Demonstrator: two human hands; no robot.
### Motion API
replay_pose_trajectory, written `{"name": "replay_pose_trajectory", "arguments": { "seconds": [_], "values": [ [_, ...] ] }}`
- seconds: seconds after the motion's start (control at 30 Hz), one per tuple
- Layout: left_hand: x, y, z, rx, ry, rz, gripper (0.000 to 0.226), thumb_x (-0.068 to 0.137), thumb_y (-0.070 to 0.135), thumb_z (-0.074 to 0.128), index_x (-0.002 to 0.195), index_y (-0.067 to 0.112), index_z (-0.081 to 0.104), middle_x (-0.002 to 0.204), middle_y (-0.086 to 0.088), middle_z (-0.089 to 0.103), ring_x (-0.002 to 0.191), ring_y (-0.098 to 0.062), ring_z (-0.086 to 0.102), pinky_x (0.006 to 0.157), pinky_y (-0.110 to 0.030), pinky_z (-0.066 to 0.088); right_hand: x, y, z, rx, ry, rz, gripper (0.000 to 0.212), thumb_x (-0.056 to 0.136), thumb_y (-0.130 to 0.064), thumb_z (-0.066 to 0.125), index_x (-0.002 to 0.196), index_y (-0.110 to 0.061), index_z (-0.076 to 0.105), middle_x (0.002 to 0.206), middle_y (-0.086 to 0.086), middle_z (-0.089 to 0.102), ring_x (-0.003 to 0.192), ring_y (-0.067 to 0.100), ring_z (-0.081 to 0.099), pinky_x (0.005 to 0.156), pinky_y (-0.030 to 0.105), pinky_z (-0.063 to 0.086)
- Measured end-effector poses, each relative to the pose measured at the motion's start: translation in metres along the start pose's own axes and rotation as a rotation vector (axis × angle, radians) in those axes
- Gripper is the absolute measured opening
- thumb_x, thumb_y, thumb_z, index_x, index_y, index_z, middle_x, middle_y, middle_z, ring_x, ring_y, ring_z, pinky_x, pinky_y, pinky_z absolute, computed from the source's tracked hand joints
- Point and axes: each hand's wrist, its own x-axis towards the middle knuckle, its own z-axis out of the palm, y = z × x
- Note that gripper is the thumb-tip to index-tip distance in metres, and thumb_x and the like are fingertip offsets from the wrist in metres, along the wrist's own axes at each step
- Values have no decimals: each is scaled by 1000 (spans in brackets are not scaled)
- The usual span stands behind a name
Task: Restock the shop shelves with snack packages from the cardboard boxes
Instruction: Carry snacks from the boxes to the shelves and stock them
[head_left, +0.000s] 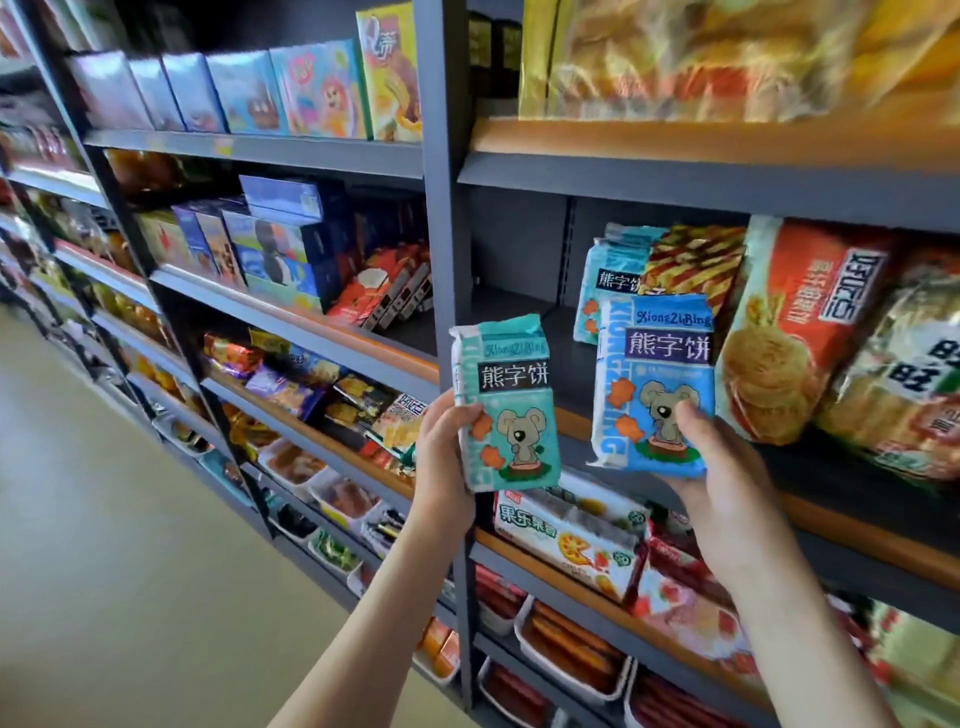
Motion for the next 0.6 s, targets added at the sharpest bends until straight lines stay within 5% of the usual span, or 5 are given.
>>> {"name": "replay_pose_trajectory", "arguments": {
  "seconds": [0.17,0.47,0.6],
  "values": [
    [4,-6,30,30,-54,29,15,68,16,57,82,13,57,79,-6,67,74,-27,66,60,-32,55,5,-11,-12,-36,-2,-2,15,92,-21,54,101,-25,66,97,-2,75,90,13,71,80,31,56],
    [13,9,46,184,136,113,42,64,21,68,105,12,61,107,-25,65,89,-36,69,78,-56,56,34,-4,-4,-102,-35,64,29,93,-16,57,122,-13,56,112,5,71,100,21,69,86,37,53],
    [21,16,52,251,166,196,32,77,14,71,106,17,59,102,-21,65,84,-26,71,69,-43,59,58,4,11,-52,-33,130,28,94,-15,56,122,-12,56,113,8,70,98,25,69,79,39,55]
  ]
}}
